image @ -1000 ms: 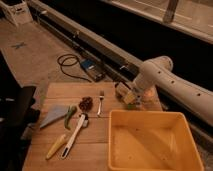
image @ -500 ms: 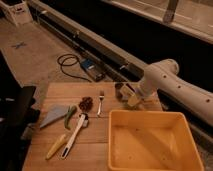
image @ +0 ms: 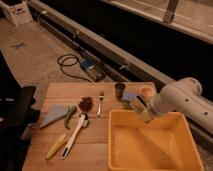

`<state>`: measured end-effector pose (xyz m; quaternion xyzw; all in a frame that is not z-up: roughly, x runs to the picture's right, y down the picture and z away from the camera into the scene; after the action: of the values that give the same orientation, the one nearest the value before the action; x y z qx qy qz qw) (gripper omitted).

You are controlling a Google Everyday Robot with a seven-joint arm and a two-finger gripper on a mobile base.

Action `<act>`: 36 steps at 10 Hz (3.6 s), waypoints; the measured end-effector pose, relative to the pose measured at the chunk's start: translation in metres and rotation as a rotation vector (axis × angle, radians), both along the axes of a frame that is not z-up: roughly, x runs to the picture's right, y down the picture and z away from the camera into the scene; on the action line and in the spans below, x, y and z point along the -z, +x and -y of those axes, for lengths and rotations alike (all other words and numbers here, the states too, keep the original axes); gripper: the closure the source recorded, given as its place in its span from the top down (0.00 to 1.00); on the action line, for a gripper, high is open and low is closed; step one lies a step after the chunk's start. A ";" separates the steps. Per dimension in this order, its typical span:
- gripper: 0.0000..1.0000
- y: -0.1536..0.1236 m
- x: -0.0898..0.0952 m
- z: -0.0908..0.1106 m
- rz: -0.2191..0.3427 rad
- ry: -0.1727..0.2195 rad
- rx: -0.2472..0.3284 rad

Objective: Wipe tray with eraser

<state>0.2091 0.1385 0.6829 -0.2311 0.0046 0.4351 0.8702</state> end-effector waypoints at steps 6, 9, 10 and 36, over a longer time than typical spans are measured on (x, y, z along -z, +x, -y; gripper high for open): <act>0.00 0.004 -0.019 -0.064 0.071 -0.149 0.226; 0.00 0.005 -0.022 -0.078 0.102 -0.192 0.317; 0.00 0.006 -0.022 -0.078 0.100 -0.192 0.314; 0.00 0.015 -0.080 -0.139 0.097 -0.361 0.213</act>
<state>0.2238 0.2780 0.7633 -0.4020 0.0649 0.3211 0.8551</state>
